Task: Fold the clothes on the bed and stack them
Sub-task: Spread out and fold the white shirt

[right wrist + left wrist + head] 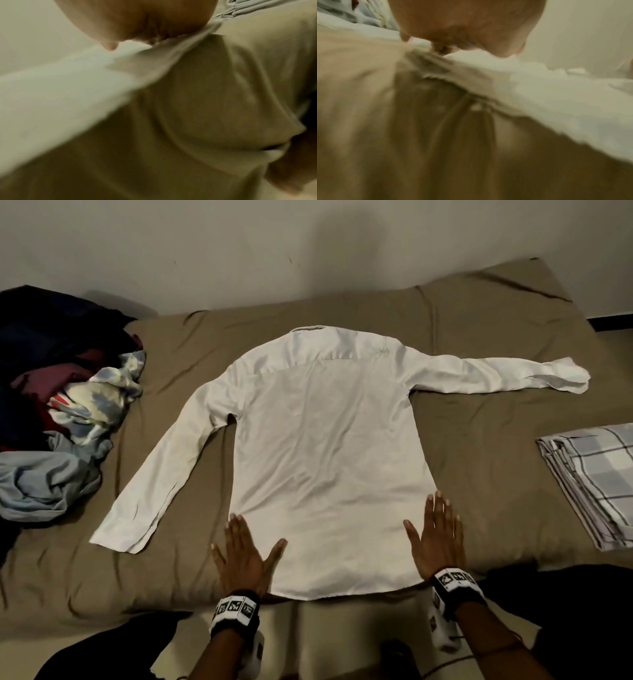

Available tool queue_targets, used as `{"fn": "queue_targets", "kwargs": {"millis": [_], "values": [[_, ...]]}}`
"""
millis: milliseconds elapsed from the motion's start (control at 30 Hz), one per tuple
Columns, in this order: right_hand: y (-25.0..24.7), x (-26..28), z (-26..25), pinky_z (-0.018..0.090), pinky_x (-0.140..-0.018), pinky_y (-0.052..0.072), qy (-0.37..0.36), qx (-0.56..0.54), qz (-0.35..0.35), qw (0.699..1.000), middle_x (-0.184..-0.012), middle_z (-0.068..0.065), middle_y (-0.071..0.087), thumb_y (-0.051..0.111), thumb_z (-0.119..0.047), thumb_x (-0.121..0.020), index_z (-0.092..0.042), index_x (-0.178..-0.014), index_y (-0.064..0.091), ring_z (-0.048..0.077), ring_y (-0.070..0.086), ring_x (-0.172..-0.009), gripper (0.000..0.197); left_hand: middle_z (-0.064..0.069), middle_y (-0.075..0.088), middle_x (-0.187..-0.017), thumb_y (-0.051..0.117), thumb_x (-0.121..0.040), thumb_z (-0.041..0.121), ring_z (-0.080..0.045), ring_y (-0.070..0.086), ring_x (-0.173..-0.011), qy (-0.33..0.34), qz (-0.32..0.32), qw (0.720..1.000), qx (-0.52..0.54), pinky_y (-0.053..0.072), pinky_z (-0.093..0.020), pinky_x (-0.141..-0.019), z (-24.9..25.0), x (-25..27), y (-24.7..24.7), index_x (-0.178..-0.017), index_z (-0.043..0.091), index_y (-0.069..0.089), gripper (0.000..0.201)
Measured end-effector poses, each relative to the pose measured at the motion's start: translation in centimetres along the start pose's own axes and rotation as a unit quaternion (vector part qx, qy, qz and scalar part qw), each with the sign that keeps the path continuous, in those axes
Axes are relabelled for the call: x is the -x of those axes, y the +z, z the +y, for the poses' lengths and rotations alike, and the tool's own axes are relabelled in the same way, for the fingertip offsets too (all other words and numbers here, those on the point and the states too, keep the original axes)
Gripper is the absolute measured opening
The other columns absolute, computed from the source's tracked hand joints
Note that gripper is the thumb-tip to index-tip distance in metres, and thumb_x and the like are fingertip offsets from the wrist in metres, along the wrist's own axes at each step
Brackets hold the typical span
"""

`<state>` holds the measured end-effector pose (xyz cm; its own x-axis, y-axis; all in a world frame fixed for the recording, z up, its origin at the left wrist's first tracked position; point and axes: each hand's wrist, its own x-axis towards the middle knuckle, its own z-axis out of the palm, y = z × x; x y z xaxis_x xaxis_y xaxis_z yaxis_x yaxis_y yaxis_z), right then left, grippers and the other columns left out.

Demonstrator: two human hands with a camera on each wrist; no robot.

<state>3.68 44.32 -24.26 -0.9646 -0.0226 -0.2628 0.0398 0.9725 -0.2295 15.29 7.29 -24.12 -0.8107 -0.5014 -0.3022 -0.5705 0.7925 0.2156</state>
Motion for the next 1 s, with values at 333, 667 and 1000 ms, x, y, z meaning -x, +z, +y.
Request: {"fn": "queue_targets", "kwargs": {"millis": [333,667,1000], "values": [[-1.9,-15.0,-10.3,0.055,-0.122,-0.009,-0.155,0.062,-0.037,0.985,-0.163,0.005,-0.033,-0.003,-0.080,-0.088,-0.025,-0.158,-0.019,0.022,-0.028,-0.151,0.091,-0.009,-0.020,-0.168,0.017,-0.079,0.095,-0.027,-0.019,-0.155,0.247,-0.028,0.962,-0.109,0.005,-0.076,-0.115,11.3,-14.2,-2.3,-0.162,0.026,-0.009,0.112],[-7.5,-22.4,-5.0,0.053,-0.116,-0.021,-0.074,0.157,0.005,0.985,-0.166,0.020,-0.017,0.009,-0.094,-0.079,-0.015,-0.161,-0.005,0.033,-0.017,-0.153,0.115,-0.034,0.046,-0.144,0.007,-0.061,0.106,-0.048,0.039,-0.136,0.105,0.025,0.968,-0.226,0.012,-0.071,-0.111,6.5,-21.4,-10.5,-0.146,-0.005,0.045,0.144],[-8.7,-34.6,-7.3,0.060,-0.121,-0.003,-0.142,0.196,-0.057,0.969,-0.166,0.005,-0.023,0.005,-0.096,-0.074,-0.040,-0.156,-0.019,0.031,-0.011,-0.155,0.103,0.006,-0.034,-0.164,0.021,-0.062,0.104,-0.036,-0.022,-0.153,0.068,-0.116,0.979,-0.155,-0.003,-0.079,-0.111,5.8,-32.9,-11.0,-0.151,0.052,-0.026,0.113]]}}
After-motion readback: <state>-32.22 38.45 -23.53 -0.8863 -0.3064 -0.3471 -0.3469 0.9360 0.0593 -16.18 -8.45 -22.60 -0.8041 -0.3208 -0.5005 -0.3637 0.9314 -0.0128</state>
